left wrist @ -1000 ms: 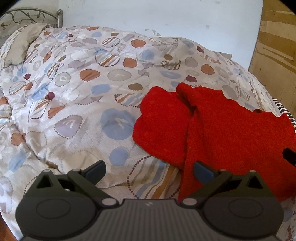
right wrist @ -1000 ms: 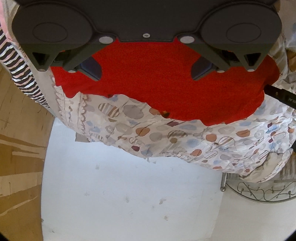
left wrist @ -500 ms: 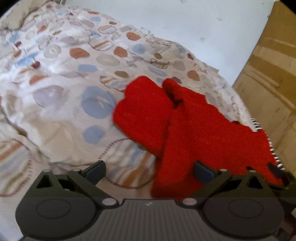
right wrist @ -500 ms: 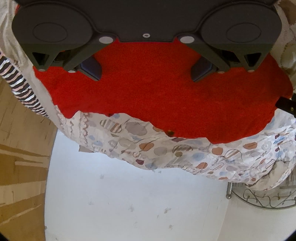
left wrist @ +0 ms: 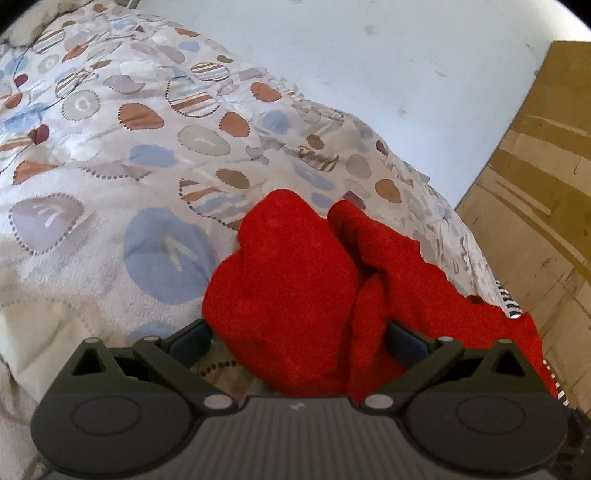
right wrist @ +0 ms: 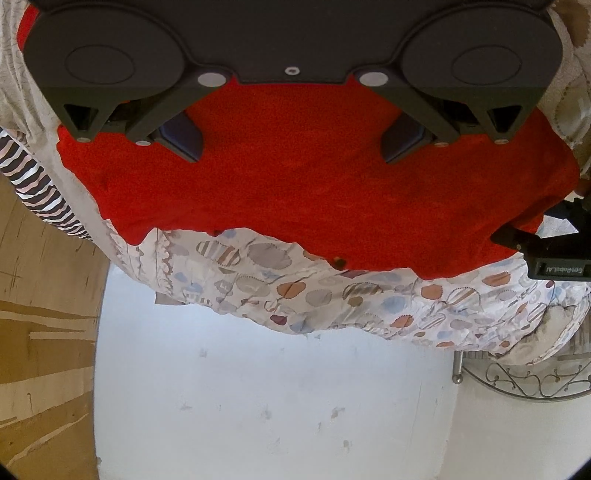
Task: Fold small clothes
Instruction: 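Lift the hem with both tools and fold it toward the collar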
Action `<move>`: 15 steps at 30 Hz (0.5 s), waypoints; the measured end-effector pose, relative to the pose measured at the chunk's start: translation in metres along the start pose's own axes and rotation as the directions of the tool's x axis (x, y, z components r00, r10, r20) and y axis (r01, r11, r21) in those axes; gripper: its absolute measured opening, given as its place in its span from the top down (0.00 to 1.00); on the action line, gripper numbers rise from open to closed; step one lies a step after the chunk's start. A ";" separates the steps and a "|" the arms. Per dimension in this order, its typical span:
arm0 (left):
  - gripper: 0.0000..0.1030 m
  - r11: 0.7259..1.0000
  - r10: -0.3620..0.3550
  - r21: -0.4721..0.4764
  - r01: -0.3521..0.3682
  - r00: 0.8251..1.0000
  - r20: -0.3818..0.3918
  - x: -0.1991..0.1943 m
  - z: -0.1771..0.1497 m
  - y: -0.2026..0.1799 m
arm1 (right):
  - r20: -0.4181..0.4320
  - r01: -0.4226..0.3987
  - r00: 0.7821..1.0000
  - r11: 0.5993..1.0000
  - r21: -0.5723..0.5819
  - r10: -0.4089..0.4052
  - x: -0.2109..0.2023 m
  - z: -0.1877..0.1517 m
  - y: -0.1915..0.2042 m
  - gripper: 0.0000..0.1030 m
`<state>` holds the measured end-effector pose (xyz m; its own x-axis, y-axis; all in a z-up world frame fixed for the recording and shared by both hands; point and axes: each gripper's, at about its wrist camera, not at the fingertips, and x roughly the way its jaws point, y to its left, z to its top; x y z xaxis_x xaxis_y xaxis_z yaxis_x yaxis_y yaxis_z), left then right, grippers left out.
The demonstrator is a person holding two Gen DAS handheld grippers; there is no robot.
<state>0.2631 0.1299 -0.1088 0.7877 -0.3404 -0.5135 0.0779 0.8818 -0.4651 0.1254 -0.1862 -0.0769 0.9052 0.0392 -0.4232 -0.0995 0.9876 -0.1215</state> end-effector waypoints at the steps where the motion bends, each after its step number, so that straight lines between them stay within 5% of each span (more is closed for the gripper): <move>1: 0.00 1.000 0.002 0.009 -0.002 1.000 0.003 0.000 -0.001 -0.001 | 0.000 0.001 1.000 1.000 -0.001 -0.001 0.000 0.000 0.000 0.00; 15: 0.00 1.000 0.002 0.022 -0.002 1.000 -0.011 -0.003 -0.002 -0.006 | 0.008 0.007 1.000 1.000 -0.003 -0.007 -0.002 0.000 0.001 0.00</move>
<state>0.2588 0.1251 -0.1054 0.7811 -0.3422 -0.5223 0.0900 0.8894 -0.4481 0.1234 -0.1851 -0.0766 0.9090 0.0331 -0.4154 -0.0942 0.9874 -0.1275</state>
